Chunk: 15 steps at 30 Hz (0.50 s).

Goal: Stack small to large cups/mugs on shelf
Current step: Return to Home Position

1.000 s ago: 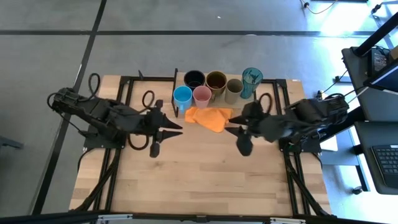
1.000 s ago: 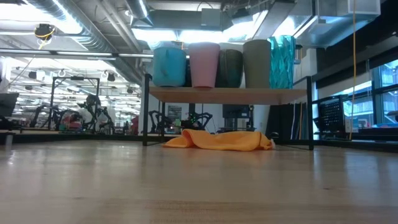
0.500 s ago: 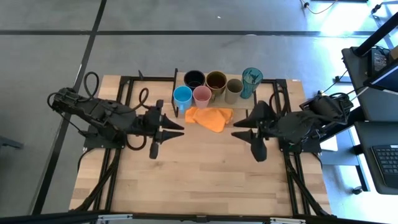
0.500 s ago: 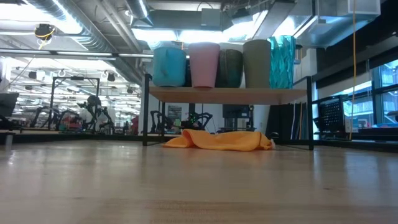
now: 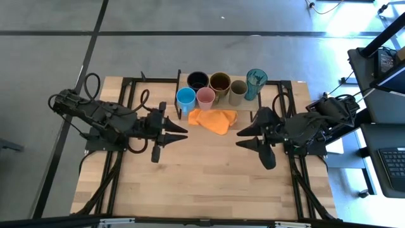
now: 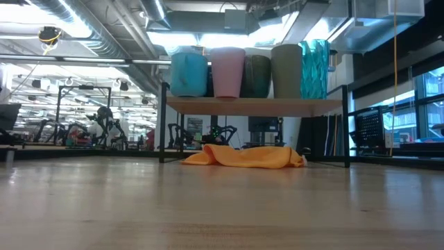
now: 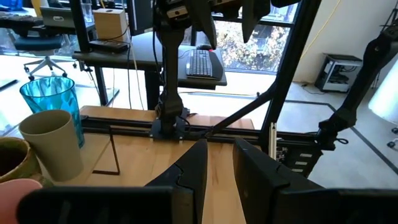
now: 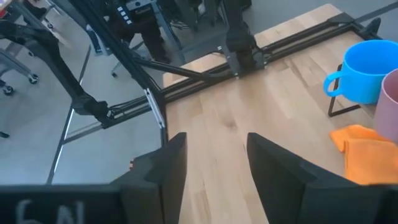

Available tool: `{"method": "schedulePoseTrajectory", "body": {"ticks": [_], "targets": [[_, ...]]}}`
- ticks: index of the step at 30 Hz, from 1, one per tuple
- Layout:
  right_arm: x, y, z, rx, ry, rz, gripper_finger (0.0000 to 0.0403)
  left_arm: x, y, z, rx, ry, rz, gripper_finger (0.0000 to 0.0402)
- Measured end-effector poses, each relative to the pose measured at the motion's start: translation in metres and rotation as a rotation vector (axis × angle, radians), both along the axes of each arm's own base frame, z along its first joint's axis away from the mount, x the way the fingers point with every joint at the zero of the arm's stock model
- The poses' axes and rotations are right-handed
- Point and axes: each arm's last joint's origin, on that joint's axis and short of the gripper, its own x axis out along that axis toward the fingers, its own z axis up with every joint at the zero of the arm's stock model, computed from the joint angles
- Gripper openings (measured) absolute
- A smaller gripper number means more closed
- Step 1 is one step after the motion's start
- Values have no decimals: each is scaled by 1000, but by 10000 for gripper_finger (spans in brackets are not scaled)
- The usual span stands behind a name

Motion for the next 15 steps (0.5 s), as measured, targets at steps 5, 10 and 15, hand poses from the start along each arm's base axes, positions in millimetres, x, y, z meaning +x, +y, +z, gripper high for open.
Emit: {"method": "schedulePoseTrajectory", "body": {"ticks": [5,10,15], "targets": [[0,0,0,15,-2,-7,168,0,0,0,1,1,0,71],[1,0,1,0,-9,2,168,0,0,0,3,1,-1,71],[5,3,12,-61,-134,60,168,0,0,0,3,0,0,71]]}}
